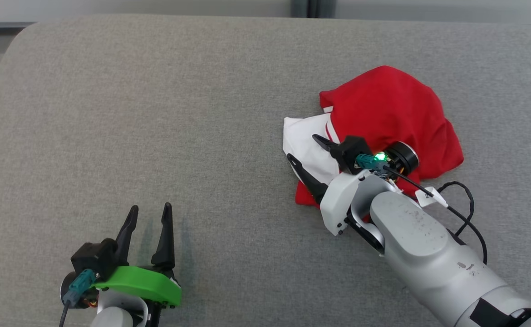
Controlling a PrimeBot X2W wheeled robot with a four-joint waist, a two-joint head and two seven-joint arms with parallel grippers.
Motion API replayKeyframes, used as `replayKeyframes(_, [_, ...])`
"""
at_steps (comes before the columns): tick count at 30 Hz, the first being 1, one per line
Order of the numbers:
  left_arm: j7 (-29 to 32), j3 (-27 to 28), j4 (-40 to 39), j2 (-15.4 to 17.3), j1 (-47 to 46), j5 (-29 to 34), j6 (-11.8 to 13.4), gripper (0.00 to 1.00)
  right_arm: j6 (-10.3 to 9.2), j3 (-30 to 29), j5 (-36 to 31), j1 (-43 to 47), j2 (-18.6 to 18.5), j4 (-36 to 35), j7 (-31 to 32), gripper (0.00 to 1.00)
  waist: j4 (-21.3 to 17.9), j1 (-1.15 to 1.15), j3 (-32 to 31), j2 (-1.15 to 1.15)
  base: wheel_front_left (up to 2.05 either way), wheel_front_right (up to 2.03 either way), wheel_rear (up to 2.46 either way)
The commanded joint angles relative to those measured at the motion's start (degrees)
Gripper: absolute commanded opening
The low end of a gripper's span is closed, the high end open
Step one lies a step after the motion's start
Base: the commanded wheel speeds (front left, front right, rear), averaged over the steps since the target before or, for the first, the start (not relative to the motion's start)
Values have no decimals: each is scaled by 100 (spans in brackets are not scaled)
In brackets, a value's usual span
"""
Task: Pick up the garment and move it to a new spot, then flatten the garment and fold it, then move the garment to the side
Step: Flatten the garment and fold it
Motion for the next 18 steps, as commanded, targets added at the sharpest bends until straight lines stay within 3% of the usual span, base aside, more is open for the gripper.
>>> replayKeyframes(1, [-1, -37, -16, 16, -142, -44, -20, 100, -9, 58, 48, -126, -35, 136, 61, 100, 363, 0, 382, 0, 0, 0, 0])
replayKeyframes(8, [0, -238, 37, 47, -312, -154, -20, 100, -9, 291, 81, -391, -33, 617, 521, 100, 486, 0, 597, 0, 0, 0, 0])
replayKeyframes(9, [-1, -259, 45, 53, -320, -154, -20, 100, -6, 337, 114, -370, -32, 629, 578, 88, 493, 0, 604, 0, 0, 0, 0])
replayKeyframes(10, [-1, -266, 47, 52, -337, -168, -20, 100, -4, 365, 148, -348, -27, 627, 605, 62, 498, 0, 608, 0, 0, 0, 0])
replayKeyframes(12, [-1, -283, 56, 52, -377, -180, -20, 100, -3, 440, 220, -295, -25, 609, 590, 0, 505, 0, 602, 0, 0, 0, 0])
replayKeyframes(18, [-1, -303, 111, 38, -289, -130, -20, 100, -3, 473, 364, -365, -25, 570, 298, 0, 504, 0, 456, 0, 0, 0, 0])
